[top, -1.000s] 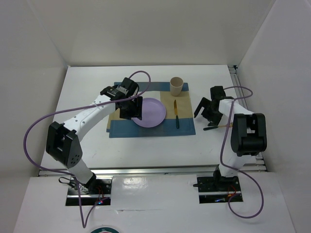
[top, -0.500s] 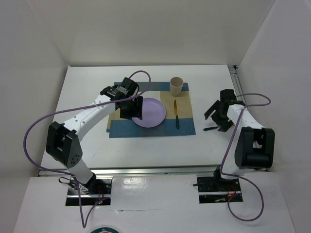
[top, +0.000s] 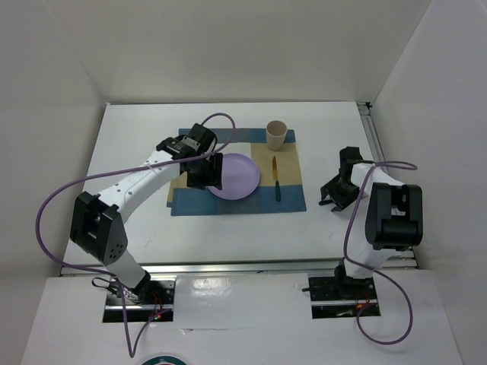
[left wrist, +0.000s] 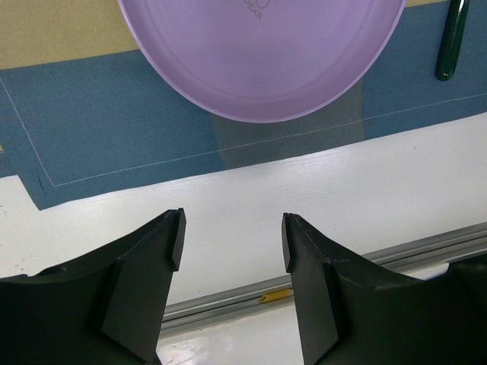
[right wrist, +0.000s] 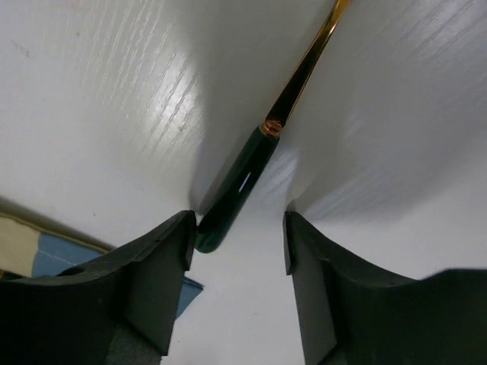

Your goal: Set the dinner table for one person

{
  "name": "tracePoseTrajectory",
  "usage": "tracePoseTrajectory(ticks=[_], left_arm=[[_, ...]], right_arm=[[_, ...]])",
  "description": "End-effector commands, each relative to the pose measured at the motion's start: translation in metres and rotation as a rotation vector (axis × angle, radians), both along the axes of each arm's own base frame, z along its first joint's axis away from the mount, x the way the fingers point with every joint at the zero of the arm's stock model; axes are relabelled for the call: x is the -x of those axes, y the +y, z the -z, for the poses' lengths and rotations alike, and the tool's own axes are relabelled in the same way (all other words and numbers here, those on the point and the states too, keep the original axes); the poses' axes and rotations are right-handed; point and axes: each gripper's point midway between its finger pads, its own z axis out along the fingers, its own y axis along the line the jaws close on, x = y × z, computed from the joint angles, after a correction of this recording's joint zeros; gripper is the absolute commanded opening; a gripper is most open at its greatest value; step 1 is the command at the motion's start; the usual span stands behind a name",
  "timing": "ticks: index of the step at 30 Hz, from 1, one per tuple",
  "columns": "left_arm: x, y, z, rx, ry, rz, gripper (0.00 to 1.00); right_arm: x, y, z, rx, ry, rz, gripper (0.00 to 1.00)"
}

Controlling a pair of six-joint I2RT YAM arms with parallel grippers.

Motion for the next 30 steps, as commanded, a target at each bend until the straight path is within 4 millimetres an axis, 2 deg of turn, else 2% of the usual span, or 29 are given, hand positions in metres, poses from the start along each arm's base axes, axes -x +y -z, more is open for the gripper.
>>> tracePoseTrajectory(ticks=[1,2,3,5,6,7,8,9,10,13,16,19,20,21,22,23,24,25,27,28,29,30], left_arm=[[-0.002,0.002,-0.014,0.014,-0.052,0.015,0.70],[-0.002,0.002,-0.014,0.014,-0.052,0.015,0.70],[-0.002,0.002,-0.014,0.014,-0.052,0.015,0.70],[-0.002,0.002,-0.014,0.014,-0.052,0.015,0.70],[-0.002,0.002,-0.011,0.009,-0.044,0.016,0.70],[-0.002,0.002,-0.011,0.009,-0.044,0.016,0.70],[-0.002,0.002,-0.011,0.009,-0.044,0.016,0.70],[-0.002,0.002,-0.011,0.009,-0.044,0.016,0.70],[-0.002,0.002,-0.011,0.009,-0.044,0.016,0.70],[-0.002,0.001,-0.008,0.005,-0.036,0.016,0.70],[-0.006,0.000,-0.017,0.009,-0.055,0.026,0.70],[-0.017,0.009,-0.034,-0.023,-0.089,0.001,0.71],[-0.024,0.019,-0.048,-0.046,-0.117,-0.033,0.71],[-0.027,0.022,-0.057,-0.057,-0.133,-0.055,0.71],[-0.030,0.028,-0.064,-0.071,-0.135,-0.085,0.68],[-0.038,0.034,-0.085,-0.087,-0.188,-0.111,0.68],[-0.038,0.037,-0.092,-0.093,-0.197,-0.131,0.68],[-0.037,0.039,-0.096,-0.100,-0.197,-0.145,0.68],[-0.040,0.052,-0.122,-0.078,-0.258,-0.201,0.68],[-0.040,0.056,-0.131,-0.057,-0.275,-0.231,0.68],[-0.037,0.066,-0.144,-0.039,-0.299,-0.262,0.68],[-0.037,0.069,-0.157,-0.016,-0.329,-0.285,0.68]], right_arm=[[-0.001,-0.015,0.015,0.096,0.038,0.037,0.59],[-0.002,-0.018,0.013,0.112,0.040,0.041,0.56],[0.003,-0.020,0.016,0.138,0.065,0.036,0.48],[0.003,-0.024,0.016,0.162,0.067,0.041,0.41],[0.006,-0.022,0.016,0.164,0.079,0.019,0.33],[0.005,-0.022,0.013,0.178,0.069,0.013,0.30],[0.003,-0.020,0.011,0.190,0.070,-0.008,0.22],[-0.001,-0.021,0.004,0.195,0.046,-0.023,0.22],[-0.002,-0.016,0.001,0.199,0.036,-0.053,0.16],[-0.014,-0.009,-0.029,0.249,-0.040,-0.122,0.06],[-0.022,0.002,-0.054,0.281,-0.094,-0.238,0.05],[-0.029,0.023,-0.090,0.283,-0.185,-0.371,0.00],[-0.032,0.032,-0.102,0.278,-0.216,-0.415,0.00],[-0.034,0.044,-0.111,0.259,-0.247,-0.484,0.00],[-0.034,0.065,-0.121,0.244,-0.288,-0.540,0.00],[-0.036,0.083,-0.142,0.213,-0.350,-0.594,0.02],[-0.035,0.097,-0.152,0.194,-0.385,-0.630,0.02],[-0.033,0.126,-0.163,0.165,-0.443,-0.703,0.03],[-0.036,0.167,-0.187,0.087,-0.558,-0.778,0.05],[-0.025,0.202,-0.194,0.009,-0.590,-0.848,0.05],[-0.028,0.222,-0.189,-0.012,-0.591,-0.890,0.05],[-0.031,0.241,-0.198,-0.037,-0.609,-0.897,0.05]])
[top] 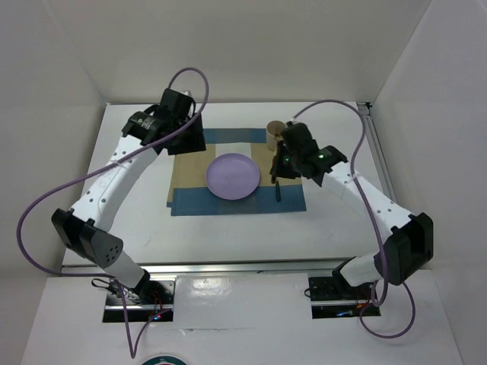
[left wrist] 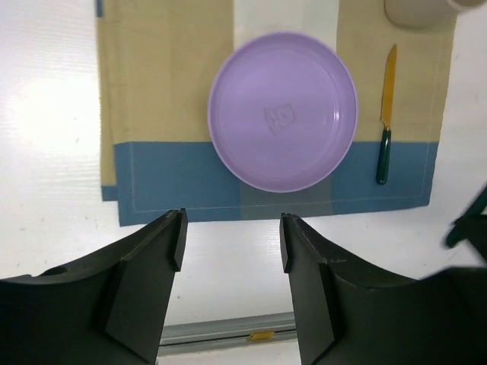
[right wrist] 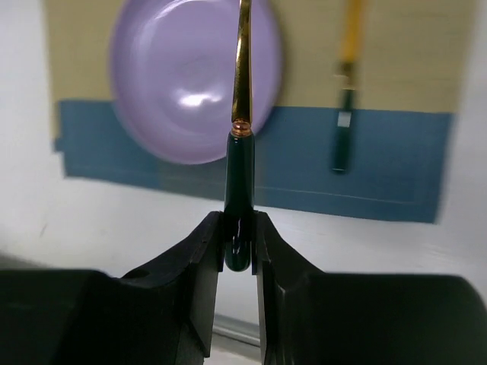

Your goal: Set the dinner table for one person

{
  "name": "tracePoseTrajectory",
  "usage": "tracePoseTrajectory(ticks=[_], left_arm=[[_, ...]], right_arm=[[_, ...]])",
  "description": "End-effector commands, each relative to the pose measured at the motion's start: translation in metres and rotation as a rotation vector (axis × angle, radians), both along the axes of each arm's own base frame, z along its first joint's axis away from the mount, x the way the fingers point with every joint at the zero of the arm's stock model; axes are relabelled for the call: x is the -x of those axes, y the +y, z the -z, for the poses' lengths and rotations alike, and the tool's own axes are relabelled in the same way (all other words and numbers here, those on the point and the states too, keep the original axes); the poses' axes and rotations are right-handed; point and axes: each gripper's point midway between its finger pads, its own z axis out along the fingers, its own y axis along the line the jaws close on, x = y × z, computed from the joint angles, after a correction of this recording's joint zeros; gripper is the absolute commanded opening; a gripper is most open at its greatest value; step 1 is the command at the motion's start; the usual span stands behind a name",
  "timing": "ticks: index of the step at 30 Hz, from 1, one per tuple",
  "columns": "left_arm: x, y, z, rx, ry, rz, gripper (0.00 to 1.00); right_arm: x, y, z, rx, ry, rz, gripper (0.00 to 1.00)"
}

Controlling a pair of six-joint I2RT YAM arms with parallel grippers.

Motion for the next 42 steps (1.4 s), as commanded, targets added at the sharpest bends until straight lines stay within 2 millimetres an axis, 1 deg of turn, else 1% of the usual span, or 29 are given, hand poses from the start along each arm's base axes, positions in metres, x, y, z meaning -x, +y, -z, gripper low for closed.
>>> tracePoseTrajectory(ticks=[1,2,3,4,5,6,7,8,9,11,12,13,14,15,16,17,18,19,20,24,28,29,32,33,35,37,40,41,42], left_arm=[[0.017,0.029,-0.043,0.037,-0.068,-0.118,0.68],[0.019,0.035,-0.050,0.045,-0.088,-0.142,0.68],[0.027,0.039,-0.069,0.077,-0.138,-0.148,0.70],[0.032,0.042,-0.077,0.090,-0.162,-0.164,0.70],[0.036,0.044,-0.083,0.101,-0.184,-0.164,0.71],[0.039,0.051,-0.085,0.096,-0.194,-0.182,0.71],[0.046,0.055,-0.096,0.111,-0.238,-0.188,0.71],[0.049,0.057,-0.100,0.119,-0.253,-0.188,0.72],[0.053,0.058,-0.101,0.122,-0.259,-0.188,0.72],[0.058,0.062,-0.104,0.121,-0.273,-0.196,0.72],[0.061,0.063,-0.108,0.128,-0.286,-0.196,0.72],[0.062,0.066,-0.103,0.126,-0.270,-0.212,0.72],[0.065,0.068,-0.101,0.125,-0.267,-0.212,0.72],[0.066,0.066,-0.101,0.133,-0.270,-0.206,0.72],[0.070,0.068,-0.097,0.130,-0.264,-0.206,0.72],[0.070,0.068,-0.097,0.130,-0.264,-0.206,0.72],[0.070,0.068,-0.092,0.124,-0.252,-0.206,0.72],[0.070,0.068,-0.092,0.124,-0.252,-0.206,0.72],[0.071,0.068,-0.090,0.120,-0.244,-0.206,0.72],[0.073,0.069,-0.089,0.113,-0.245,-0.200,0.72],[0.074,0.070,-0.089,0.106,-0.246,-0.193,0.72],[0.074,0.070,-0.086,0.102,-0.237,-0.193,0.72],[0.074,0.070,-0.089,0.099,-0.246,-0.187,0.72],[0.075,0.071,-0.087,0.095,-0.238,-0.187,0.72],[0.075,0.073,-0.087,0.089,-0.242,-0.195,0.72],[0.076,0.073,-0.089,0.089,-0.242,-0.195,0.72],[0.076,0.074,-0.089,0.082,-0.243,-0.189,0.73],[0.076,0.074,-0.089,0.082,-0.243,-0.189,0.73],[0.076,0.075,-0.092,0.080,-0.253,-0.196,0.73]], right_arm=[[0.002,0.082,-0.024,-0.110,-0.047,-0.188,0.05],[-0.011,0.105,-0.023,-0.116,-0.053,-0.214,0.05],[-0.013,0.121,-0.023,-0.120,-0.058,-0.238,0.05],[-0.013,0.140,-0.023,-0.127,-0.064,-0.272,0.05],[-0.021,0.157,-0.004,-0.117,-0.031,-0.292,0.05],[-0.031,0.173,-0.019,-0.140,-0.065,-0.302,0.05],[-0.036,0.186,-0.018,-0.162,-0.062,-0.337,0.05],[-0.039,0.199,-0.014,-0.168,-0.055,-0.355,0.05],[-0.055,0.214,-0.005,-0.166,-0.052,-0.355,0.05],[-0.061,0.234,0.006,-0.176,-0.031,-0.383,0.05],[-0.069,0.242,0.036,-0.153,0.016,-0.374,0.05],[-0.074,0.259,0.023,-0.187,-0.014,-0.398,0.05],[-0.072,0.268,0.028,-0.192,-0.003,-0.416,0.05],[-0.078,0.274,0.049,-0.182,0.024,-0.408,0.05],[-0.083,0.282,0.042,-0.202,0.005,-0.417,0.05],[-0.080,0.288,0.048,-0.212,0.029,-0.404,0.05],[-0.082,0.291,0.054,-0.216,0.039,-0.395,0.05],[-0.080,0.293,0.069,-0.214,0.071,-0.395,0.05],[-0.079,0.297,0.067,-0.241,0.079,-0.394,0.05],[-0.073,0.305,0.092,-0.242,0.121,-0.407,0.06],[-0.070,0.311,0.108,-0.263,0.160,-0.414,0.20],[-0.071,0.312,0.104,-0.268,0.153,-0.415,0.23],[-0.070,0.317,0.111,-0.288,0.172,-0.415,0.40],[-0.070,0.320,0.111,-0.299,0.178,-0.415,0.49],[-0.069,0.320,0.110,-0.305,0.184,-0.422,0.55],[-0.069,0.321,0.099,-0.315,0.169,-0.425,0.58],[-0.069,0.321,0.068,-0.343,0.127,-0.434,0.58],[-0.076,0.316,0.048,-0.353,0.087,-0.429,0.58],[-0.075,0.315,0.035,-0.364,0.070,-0.432,0.58]])
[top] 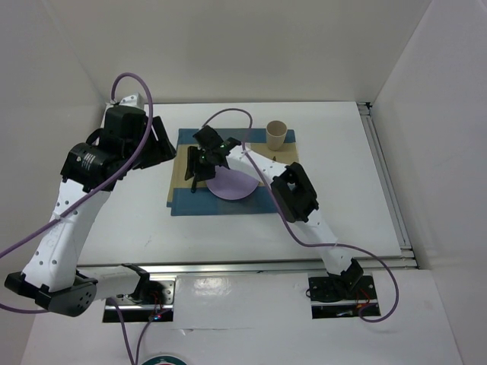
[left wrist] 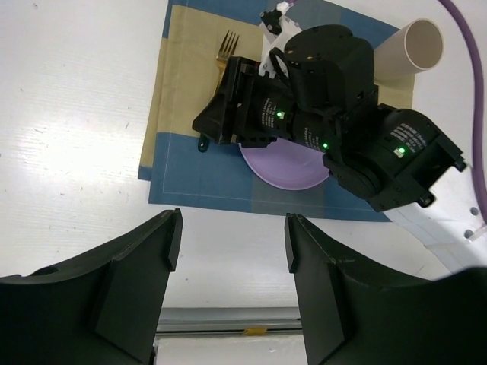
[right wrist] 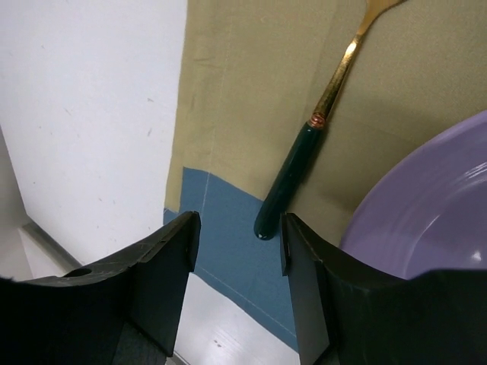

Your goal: Set the dinner table for one person

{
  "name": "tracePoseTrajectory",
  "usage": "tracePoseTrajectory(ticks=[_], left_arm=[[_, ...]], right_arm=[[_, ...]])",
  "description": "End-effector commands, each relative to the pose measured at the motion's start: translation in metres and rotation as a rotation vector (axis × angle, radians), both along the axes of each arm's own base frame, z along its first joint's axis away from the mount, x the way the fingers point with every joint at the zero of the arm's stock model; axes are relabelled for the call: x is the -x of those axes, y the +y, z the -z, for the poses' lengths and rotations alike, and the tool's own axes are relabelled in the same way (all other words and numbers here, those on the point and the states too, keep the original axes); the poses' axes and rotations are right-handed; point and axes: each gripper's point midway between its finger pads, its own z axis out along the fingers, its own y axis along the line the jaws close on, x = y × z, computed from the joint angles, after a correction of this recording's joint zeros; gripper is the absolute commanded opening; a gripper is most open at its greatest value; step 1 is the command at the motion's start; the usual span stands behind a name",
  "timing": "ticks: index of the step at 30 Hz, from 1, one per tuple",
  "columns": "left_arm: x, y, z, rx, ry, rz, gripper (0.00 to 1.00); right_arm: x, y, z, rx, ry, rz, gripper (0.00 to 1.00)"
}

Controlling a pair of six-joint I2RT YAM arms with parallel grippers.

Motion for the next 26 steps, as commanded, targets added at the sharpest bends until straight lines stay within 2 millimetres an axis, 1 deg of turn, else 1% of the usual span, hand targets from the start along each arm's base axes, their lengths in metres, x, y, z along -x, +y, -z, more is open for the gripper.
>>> tracePoseTrajectory(ticks=[1,2,3,4,5,6,7,8,9,10,11,12,13,14,15,16,17,18,19,20,21,22,23,24,25,26], left_arm=[[0.002,0.008,-0.015,-0.003,-0.048,-0.023,0.73],[0.000,0.008,-0.017,-0.008,-0.057,-0.017,0.73],[-0.002,0.007,-0.019,-0.003,-0.070,-0.017,0.73],[0.000,0.010,-0.022,-0.006,-0.083,-0.027,0.73],[0.000,0.010,-0.023,-0.001,-0.094,-0.027,0.73],[-0.002,0.011,-0.025,-0.012,-0.107,-0.030,0.73],[-0.003,0.013,-0.028,-0.011,-0.127,-0.041,0.73],[-0.002,0.014,-0.027,-0.018,-0.135,-0.034,0.73],[-0.004,0.016,-0.029,-0.021,-0.146,-0.045,0.73],[-0.004,0.016,-0.026,-0.034,-0.138,-0.039,0.73],[-0.006,0.020,-0.028,-0.045,-0.153,-0.063,0.73],[-0.004,0.023,-0.031,-0.046,-0.163,-0.071,0.73],[-0.005,0.025,-0.031,-0.061,-0.165,-0.075,0.73],[-0.007,0.027,-0.028,-0.069,-0.165,-0.086,0.73],[-0.009,0.026,-0.031,-0.063,-0.180,-0.087,0.73],[-0.009,0.026,-0.030,-0.061,-0.183,-0.087,0.73],[-0.011,0.026,-0.024,-0.075,-0.175,-0.080,0.73],[-0.013,0.027,-0.021,-0.081,-0.175,-0.088,0.73],[-0.015,0.026,-0.024,-0.078,-0.198,-0.085,0.73],[-0.017,0.027,-0.018,-0.089,-0.191,-0.094,0.73],[-0.019,0.027,-0.020,-0.093,-0.201,-0.090,0.73],[-0.020,0.027,-0.018,-0.100,-0.201,-0.085,0.74],[-0.020,0.030,-0.018,-0.108,-0.203,-0.098,0.74],[-0.023,0.031,-0.015,-0.128,-0.193,-0.101,0.74],[-0.023,0.031,-0.020,-0.123,-0.206,-0.102,0.74],[-0.025,0.030,-0.018,-0.126,-0.197,-0.101,0.74]], right_arm=[[-0.009,0.010,-0.102,-0.145,-0.160,-0.022,0.58],[-0.014,0.003,-0.112,-0.145,-0.185,-0.013,0.59],[-0.011,-0.003,-0.137,-0.157,-0.224,-0.014,0.59],[-0.019,-0.024,-0.135,-0.099,-0.238,0.023,0.61],[-0.018,-0.034,-0.139,-0.071,-0.245,0.048,0.66],[-0.020,-0.054,-0.162,-0.057,-0.285,0.081,0.75],[-0.020,-0.082,-0.145,0.046,-0.267,0.143,0.79],[-0.025,-0.107,-0.145,0.097,-0.270,0.198,0.83],[-0.021,-0.133,-0.168,0.119,-0.304,0.252,0.88],[-0.008,-0.167,-0.146,0.228,-0.241,0.306,0.94],[-0.007,-0.201,-0.148,0.307,-0.246,0.421,1.00],[-0.005,-0.235,-0.150,0.360,-0.231,0.496,1.00],[0.020,-0.271,-0.151,0.430,-0.203,0.540,1.00],[0.029,-0.310,-0.175,0.448,-0.247,0.636,1.00],[0.035,-0.326,-0.158,0.512,-0.212,0.663,1.00],[0.051,-0.348,-0.179,0.498,-0.246,0.704,1.00],[0.071,-0.370,-0.162,0.563,-0.205,0.728,1.00],[0.077,-0.389,-0.164,0.570,-0.207,0.780,1.00],[0.091,-0.403,-0.176,0.532,-0.234,0.815,1.00],[0.101,-0.416,-0.164,0.561,-0.219,0.815,1.00],[0.106,-0.427,-0.163,0.552,-0.207,0.847,1.00],[0.116,-0.434,-0.169,0.521,-0.223,0.867,1.00],[0.124,-0.441,-0.160,0.535,-0.208,0.876,1.00],[0.127,-0.444,-0.158,0.522,-0.207,0.883,1.00],[0.131,-0.447,-0.157,0.508,-0.209,0.897,1.00],[0.134,-0.449,-0.157,0.482,-0.233,0.907,1.00]])
